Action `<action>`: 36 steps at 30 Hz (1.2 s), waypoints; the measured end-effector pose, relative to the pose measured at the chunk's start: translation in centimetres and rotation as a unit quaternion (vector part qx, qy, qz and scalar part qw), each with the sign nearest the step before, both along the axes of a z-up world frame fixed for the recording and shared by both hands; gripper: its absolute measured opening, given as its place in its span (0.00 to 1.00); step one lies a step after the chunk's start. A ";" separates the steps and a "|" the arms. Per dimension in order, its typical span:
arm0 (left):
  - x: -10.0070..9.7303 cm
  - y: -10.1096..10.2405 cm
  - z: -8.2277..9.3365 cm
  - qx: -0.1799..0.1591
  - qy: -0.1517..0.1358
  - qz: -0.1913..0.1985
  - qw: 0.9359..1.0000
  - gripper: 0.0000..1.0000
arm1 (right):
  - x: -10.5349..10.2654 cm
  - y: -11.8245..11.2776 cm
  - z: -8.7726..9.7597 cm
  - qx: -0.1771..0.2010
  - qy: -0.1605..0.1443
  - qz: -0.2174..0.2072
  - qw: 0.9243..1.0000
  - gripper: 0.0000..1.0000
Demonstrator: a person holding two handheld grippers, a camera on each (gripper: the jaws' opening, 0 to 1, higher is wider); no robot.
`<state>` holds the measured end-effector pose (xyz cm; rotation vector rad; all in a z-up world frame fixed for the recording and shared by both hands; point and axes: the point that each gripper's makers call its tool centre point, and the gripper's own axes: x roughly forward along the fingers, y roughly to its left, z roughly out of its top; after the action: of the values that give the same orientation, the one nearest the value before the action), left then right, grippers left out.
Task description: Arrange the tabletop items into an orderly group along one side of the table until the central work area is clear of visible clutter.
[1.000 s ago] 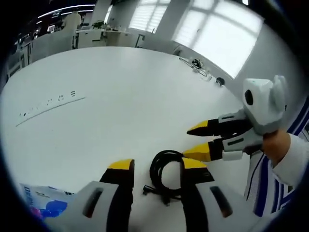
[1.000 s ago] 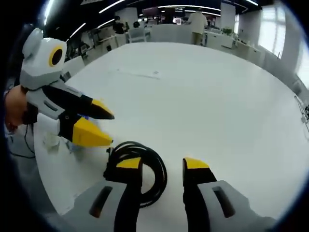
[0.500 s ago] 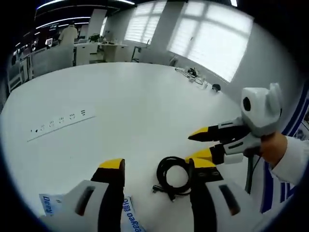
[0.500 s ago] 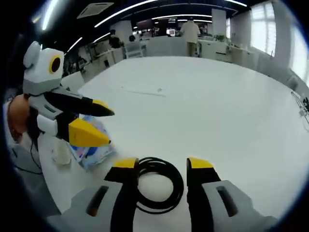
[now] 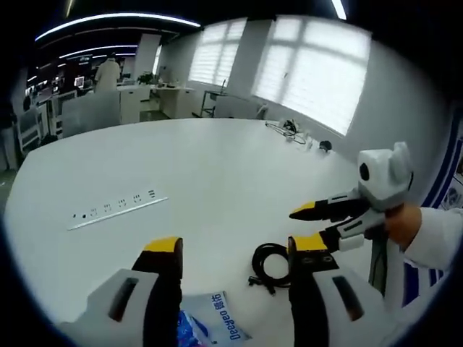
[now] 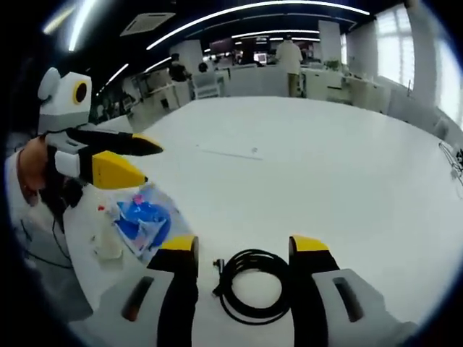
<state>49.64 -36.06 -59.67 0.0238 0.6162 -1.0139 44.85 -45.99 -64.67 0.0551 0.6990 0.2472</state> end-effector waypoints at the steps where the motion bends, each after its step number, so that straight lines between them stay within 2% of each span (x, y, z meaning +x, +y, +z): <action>1: 0.0 0.3 0.1 0.000 0.000 0.001 1.000 0.61 | 0.0 0.2 0.1 0.001 0.000 0.000 1.000 0.49; 6: -0.2 2.3 0.7 -0.002 -0.008 -0.003 1.000 0.69 | 0.0 1.5 0.8 0.000 -0.006 0.008 1.000 0.52; 13: -0.3 6.0 1.3 0.010 -0.022 -0.002 1.000 0.79 | 0.1 3.2 1.5 0.002 -0.014 0.015 1.000 0.55; 19: -0.7 10.6 1.4 0.037 -0.032 0.002 0.999 0.88 | -0.1 4.9 1.5 0.003 -0.014 0.022 1.000 0.58; 28: -1.3 15.6 1.0 0.054 -0.026 0.016 0.998 0.93 | -0.2 7.1 1.5 0.005 -0.017 0.032 0.999 0.64; 36: -1.7 18.3 1.1 0.056 -0.024 0.025 0.998 0.94 | -0.4 9.6 1.9 0.009 -0.022 0.039 0.999 0.68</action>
<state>47.89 -17.74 -58.59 0.1301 0.6258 -0.9268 44.42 -36.42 -62.79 0.0401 0.6557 0.3290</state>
